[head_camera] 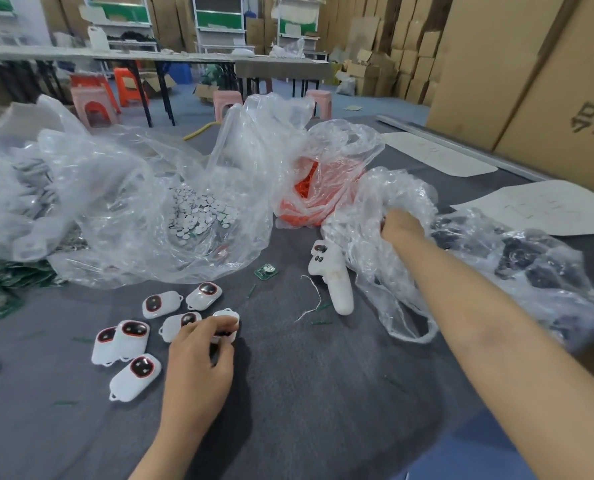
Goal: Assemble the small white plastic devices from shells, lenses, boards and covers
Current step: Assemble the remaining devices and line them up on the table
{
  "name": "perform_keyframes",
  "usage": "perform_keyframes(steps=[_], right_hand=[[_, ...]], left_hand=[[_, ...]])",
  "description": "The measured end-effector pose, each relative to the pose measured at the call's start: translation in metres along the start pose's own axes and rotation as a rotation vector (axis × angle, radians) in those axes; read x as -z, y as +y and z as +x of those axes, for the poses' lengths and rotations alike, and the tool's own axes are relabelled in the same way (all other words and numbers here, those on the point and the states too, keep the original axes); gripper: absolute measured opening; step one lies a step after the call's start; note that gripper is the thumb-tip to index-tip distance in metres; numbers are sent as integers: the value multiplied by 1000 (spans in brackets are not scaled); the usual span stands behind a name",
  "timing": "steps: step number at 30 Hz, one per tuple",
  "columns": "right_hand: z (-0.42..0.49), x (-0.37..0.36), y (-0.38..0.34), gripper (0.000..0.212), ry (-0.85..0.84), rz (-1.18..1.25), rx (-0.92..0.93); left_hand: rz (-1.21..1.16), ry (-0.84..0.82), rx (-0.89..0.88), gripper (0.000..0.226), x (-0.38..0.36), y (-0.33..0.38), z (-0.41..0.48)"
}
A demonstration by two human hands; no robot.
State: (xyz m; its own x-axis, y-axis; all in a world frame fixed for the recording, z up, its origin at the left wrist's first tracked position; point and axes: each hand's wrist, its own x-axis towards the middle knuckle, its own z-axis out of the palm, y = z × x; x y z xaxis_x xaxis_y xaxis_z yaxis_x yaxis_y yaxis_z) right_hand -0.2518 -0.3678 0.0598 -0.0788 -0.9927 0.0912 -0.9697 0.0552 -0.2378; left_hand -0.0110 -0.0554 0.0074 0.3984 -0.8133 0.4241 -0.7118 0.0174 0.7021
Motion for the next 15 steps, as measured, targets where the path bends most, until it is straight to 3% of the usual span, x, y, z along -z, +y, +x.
perform_keyframes(steps=[9, 15], right_hand=[[-7, -10, -3, 22, 122, 19, -41], [-3, -7, -8, 37, -27, -28, -21]], left_hand=[[-16, 2, 20, 39, 1, 2, -2], [-28, 15, 14, 46, 0, 3, -3]])
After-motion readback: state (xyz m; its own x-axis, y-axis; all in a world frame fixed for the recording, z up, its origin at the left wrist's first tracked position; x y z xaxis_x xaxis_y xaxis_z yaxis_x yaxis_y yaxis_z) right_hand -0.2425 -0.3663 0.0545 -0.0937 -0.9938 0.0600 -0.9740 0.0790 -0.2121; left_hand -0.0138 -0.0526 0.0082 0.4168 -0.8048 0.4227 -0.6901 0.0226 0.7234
